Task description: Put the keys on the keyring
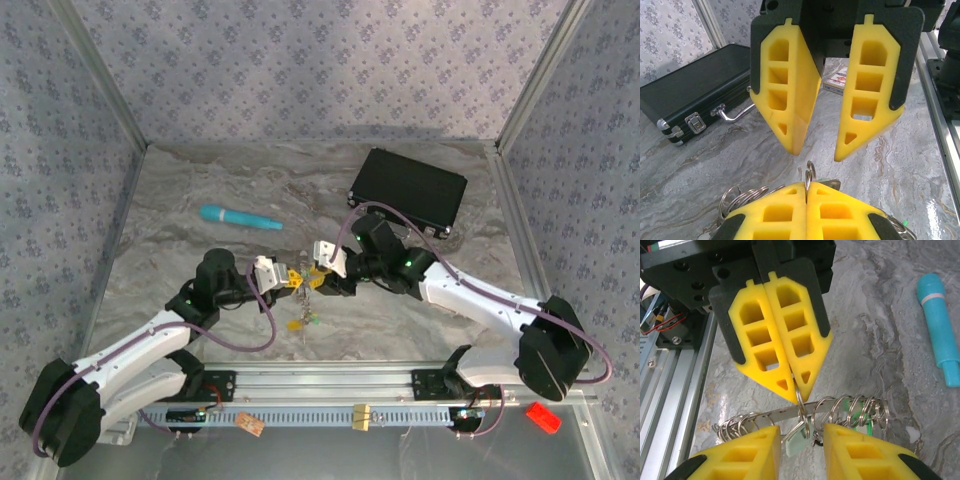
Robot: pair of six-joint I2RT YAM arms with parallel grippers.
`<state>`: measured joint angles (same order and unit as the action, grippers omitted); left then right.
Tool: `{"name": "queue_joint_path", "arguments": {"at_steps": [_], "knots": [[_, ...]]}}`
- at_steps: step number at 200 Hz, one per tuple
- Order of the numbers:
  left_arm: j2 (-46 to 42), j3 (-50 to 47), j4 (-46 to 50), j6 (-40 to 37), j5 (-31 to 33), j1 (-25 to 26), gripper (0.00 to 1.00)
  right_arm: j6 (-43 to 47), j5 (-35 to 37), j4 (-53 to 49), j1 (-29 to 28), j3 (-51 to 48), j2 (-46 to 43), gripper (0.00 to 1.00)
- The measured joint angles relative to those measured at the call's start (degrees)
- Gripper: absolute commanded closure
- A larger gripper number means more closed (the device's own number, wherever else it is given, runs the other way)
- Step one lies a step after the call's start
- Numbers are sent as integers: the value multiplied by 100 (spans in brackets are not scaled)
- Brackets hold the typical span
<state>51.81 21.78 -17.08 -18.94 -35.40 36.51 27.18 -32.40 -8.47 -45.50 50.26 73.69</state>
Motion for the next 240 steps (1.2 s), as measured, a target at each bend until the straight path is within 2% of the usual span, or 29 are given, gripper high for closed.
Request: {"name": "queue_joint_path", "arguments": {"at_steps": [53, 106, 137, 164, 185, 206, 240], "knots": [[2, -22, -37, 2, -20, 4, 100, -2, 87, 35, 0, 2, 179, 72], [4, -22, -37, 2, -20, 4, 100, 13, 109, -17, 0, 66, 249, 94], [4, -22, -37, 13, -15, 2, 100, 20, 109, -105, 0, 90, 337, 98], [11, -22, -59, 20, -22, 39, 100, 20, 107, -186, -2, 140, 476, 96], [11, -20, -72, 17, -22, 63, 100, 17, 103, -212, -2, 160, 476, 85], [13, -20, -76, 17, -59, 70, 100, 11, 98, -195, 4, 157, 468, 79], [17, -20, -109, 17, -87, 74, 100, -2, -7, -151, 26, 131, 352, 77]]}}
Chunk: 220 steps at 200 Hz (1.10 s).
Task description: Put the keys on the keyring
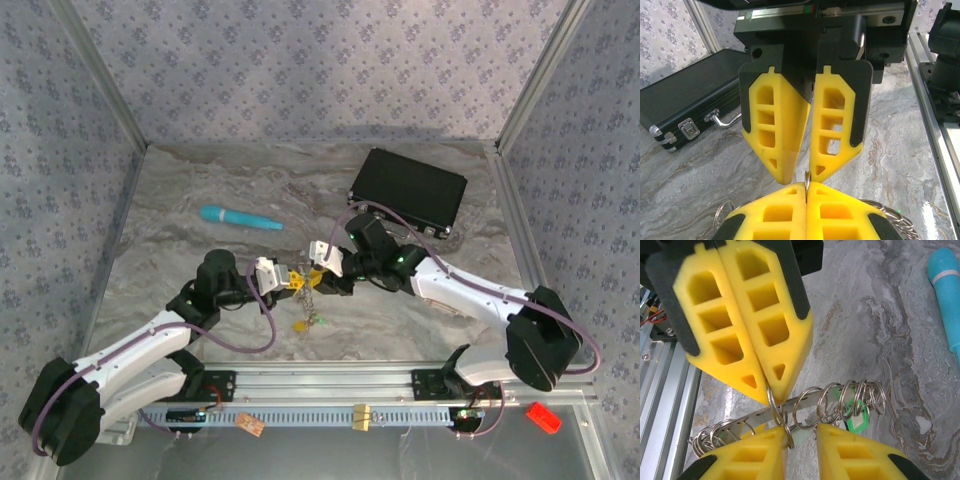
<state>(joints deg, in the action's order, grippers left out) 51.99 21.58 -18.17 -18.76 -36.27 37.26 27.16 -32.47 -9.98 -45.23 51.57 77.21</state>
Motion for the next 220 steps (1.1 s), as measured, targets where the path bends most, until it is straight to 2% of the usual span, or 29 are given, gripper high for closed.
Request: {"name": "queue_joint_path", "arguments": {"at_steps": [68, 99, 148, 220], "knots": [[0, 0, -55, 0, -15, 0, 100, 0, -109, 44, -4, -7, -33, 77], [0, 0, -44, -2, -13, 2, 100, 4, -184, 105, -28, -7, -33, 74], [0, 0, 13, -15, -13, 4, 100, 114, 28, 31, 2, -57, -44, 75], [0, 0, 13, -17, -13, 4, 100, 109, -105, 131, -90, -107, -81, 75]]}}
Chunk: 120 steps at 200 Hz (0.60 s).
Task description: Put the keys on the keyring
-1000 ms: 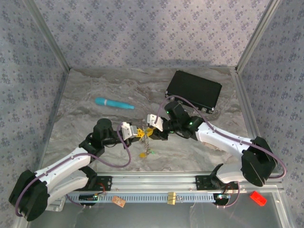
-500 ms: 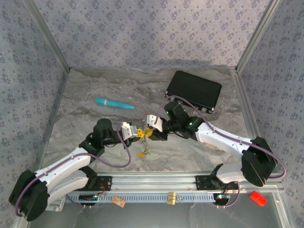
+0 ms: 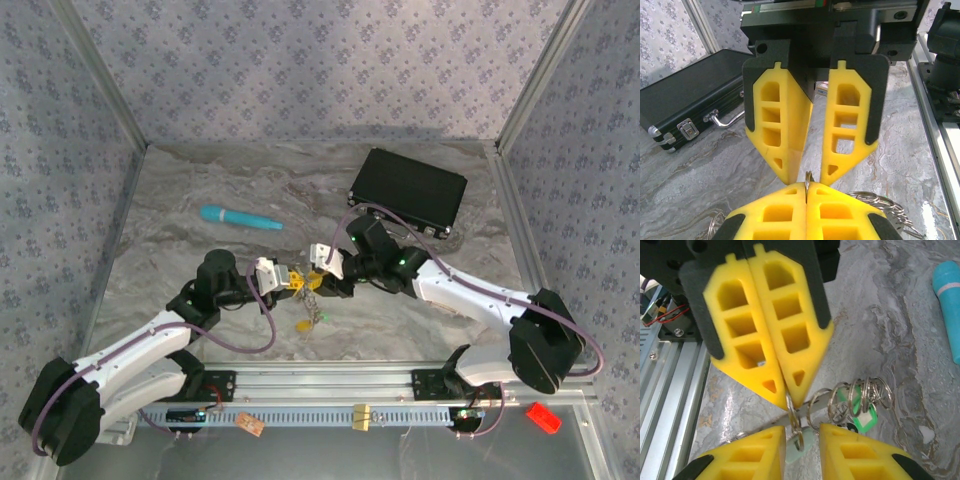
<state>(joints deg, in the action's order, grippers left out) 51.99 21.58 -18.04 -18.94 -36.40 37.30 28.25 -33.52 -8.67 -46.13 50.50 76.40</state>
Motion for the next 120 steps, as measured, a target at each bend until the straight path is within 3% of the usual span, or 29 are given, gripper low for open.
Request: {"name": "queue_joint_path", "arguments": {"at_steps": [31, 63, 83, 99, 120], "knots": [[0, 0, 4, 0, 0, 0, 100, 0, -66, 68, -74, 7, 35, 80], [-2, 0, 28, 0, 7, -2, 100, -46, -74, 118, -72, 33, 107, 100], [-9, 0, 44, -2, 24, -4, 100, -35, -44, 98, -74, 42, 107, 100], [-20, 0, 87, -44, 46, 0, 85, 11, 4, -11, -79, 98, 107, 100], [-59, 57, 352, -208, 140, 26, 82, 184, 181, -389, -125, 317, 142, 100]]}}
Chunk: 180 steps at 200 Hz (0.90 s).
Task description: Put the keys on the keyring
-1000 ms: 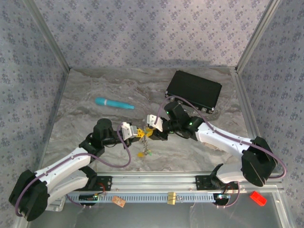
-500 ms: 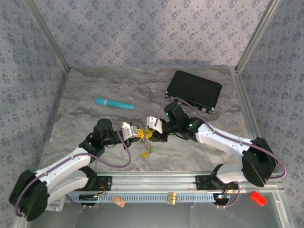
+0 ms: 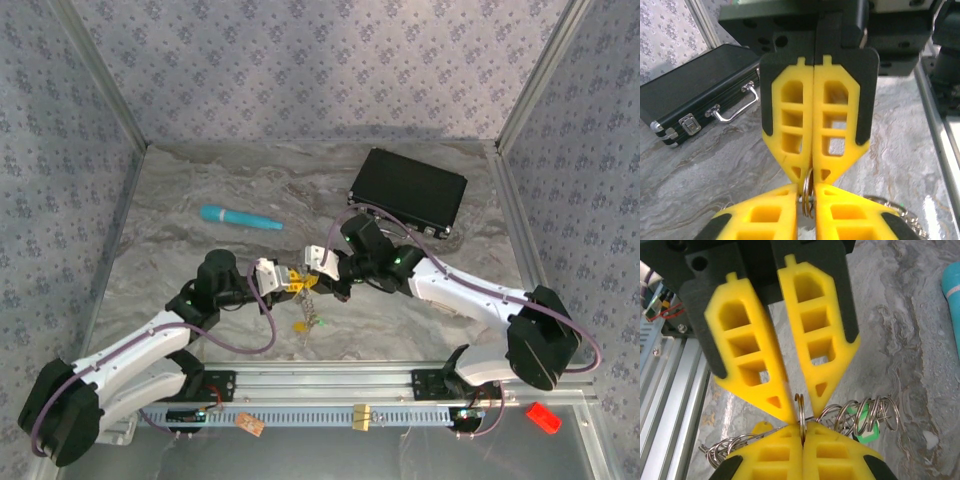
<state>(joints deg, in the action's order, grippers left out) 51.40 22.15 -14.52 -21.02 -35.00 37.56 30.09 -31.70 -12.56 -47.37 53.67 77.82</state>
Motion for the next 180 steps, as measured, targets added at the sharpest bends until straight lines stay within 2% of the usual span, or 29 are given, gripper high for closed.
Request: {"name": "queue_joint_path", "arguments": {"at_steps": [31, 59, 92, 104, 111, 135, 180], "knots": [[-7, 256, 597, -358, 184, 131, 84, 369, 396, -680, -133, 404, 76, 100], [17, 365, 758, -542, 210, 199, 87, 645, 758, -1080, -332, 664, 179, 100], [81, 365, 876, -632, 208, 184, 100, 789, 988, -1357, -404, 802, 286, 100], [85, 365, 876, -651, 205, 184, 100, 793, 986, -1366, -404, 802, 284, 100], [85, 365, 874, -658, 208, 184, 100, 791, 977, -1364, -398, 802, 282, 94], [79, 365, 855, -638, 208, 197, 100, 647, 767, -1067, -284, 555, 168, 79], [-76, 79, 402, -328, 203, 199, 100, -42, 20, 140, 232, -365, -264, 75]]}}
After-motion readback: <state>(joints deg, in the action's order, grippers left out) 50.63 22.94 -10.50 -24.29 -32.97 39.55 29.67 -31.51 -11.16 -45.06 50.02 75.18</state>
